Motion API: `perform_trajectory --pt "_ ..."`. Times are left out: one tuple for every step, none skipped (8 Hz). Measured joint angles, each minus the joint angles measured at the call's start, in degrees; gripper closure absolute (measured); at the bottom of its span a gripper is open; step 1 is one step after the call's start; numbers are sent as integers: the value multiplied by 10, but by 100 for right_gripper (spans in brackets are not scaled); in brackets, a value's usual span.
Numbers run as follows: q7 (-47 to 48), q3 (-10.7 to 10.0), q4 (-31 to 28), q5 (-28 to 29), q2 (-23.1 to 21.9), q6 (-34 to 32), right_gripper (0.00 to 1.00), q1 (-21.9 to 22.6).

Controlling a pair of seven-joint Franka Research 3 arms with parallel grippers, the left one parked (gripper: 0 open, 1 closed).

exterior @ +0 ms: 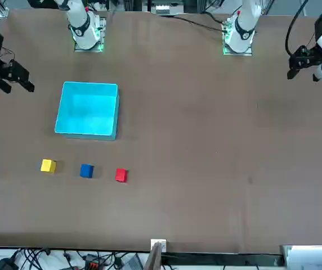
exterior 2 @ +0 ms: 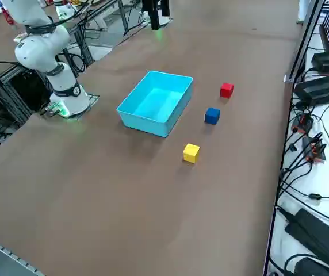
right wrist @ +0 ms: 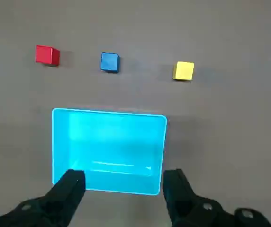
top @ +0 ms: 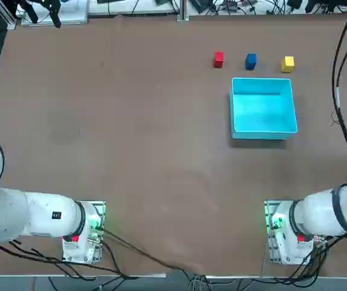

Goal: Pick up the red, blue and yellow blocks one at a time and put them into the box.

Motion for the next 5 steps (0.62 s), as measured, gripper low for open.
perform_trajectory --pt "0 0 0 -2 0 0 0 0" --pt "-1 0 0 -4 0 1 0 0" --pt "-1 1 0 -5 1 2 0 0" --pt "-1 3 0 -5 2 2 0 1" --pt "-1 6 0 -4 9 6 0 5"
